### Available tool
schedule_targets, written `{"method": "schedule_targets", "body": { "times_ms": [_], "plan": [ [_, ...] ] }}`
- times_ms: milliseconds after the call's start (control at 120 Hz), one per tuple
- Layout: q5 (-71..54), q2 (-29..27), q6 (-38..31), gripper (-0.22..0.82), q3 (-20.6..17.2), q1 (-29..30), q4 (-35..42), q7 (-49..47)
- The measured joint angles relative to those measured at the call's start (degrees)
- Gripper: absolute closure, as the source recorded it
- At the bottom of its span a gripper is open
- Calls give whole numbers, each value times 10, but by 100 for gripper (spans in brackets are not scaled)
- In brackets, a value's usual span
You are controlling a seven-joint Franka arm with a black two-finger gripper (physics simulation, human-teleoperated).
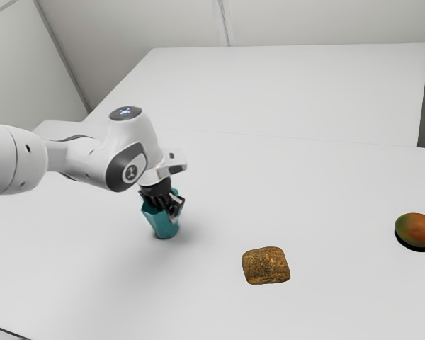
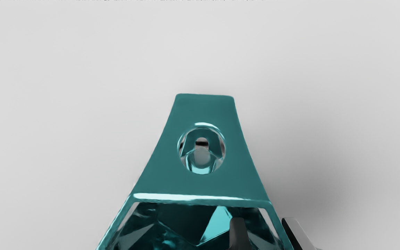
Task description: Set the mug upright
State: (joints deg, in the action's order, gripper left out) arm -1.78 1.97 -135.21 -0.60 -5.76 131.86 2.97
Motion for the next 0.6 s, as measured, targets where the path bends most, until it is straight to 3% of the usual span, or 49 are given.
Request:
{"method": "schedule_targets", "body": {
  "times_ms": [150, 600],
  "plan": [
    [2, -2, 0, 43, 0, 0, -1, 0],
    [4, -31, 3, 14, 0, 19, -3, 0]
  ]
}}
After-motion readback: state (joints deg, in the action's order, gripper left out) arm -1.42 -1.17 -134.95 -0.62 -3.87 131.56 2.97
